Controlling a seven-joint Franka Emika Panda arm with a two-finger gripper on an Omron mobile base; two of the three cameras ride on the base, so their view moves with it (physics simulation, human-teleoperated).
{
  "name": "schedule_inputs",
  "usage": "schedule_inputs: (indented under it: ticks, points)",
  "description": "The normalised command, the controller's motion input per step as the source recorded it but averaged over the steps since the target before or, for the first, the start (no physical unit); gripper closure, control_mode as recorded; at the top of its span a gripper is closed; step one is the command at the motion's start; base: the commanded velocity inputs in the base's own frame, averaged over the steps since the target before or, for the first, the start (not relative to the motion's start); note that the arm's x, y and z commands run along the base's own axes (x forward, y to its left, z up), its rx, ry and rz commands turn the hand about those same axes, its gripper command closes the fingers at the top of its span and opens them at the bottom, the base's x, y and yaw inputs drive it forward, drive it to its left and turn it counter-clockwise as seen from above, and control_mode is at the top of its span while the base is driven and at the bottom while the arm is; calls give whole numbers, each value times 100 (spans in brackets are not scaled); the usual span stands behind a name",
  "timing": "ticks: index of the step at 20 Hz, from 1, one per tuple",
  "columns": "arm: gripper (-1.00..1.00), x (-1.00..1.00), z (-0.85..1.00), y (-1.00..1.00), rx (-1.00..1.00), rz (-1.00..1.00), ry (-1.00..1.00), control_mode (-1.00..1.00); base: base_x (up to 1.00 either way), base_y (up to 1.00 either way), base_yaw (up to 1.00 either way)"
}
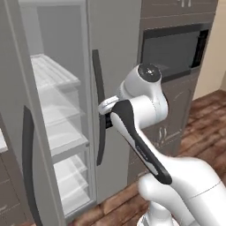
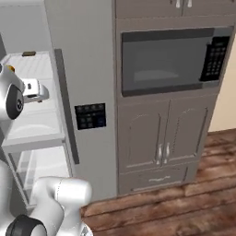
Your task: Pick up the mango and kiwi from the fridge and place one fruit on each plate on the dining counter.
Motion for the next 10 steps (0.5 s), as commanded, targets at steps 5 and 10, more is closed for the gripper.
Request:
schedule_inputs:
  ticks: [5, 10]
  points:
    - [-100, 0, 0, 0, 0, 0, 0, 100, 65, 2, 39]
    - [-100, 0, 0, 0, 0, 0, 0, 100, 44, 9, 37]
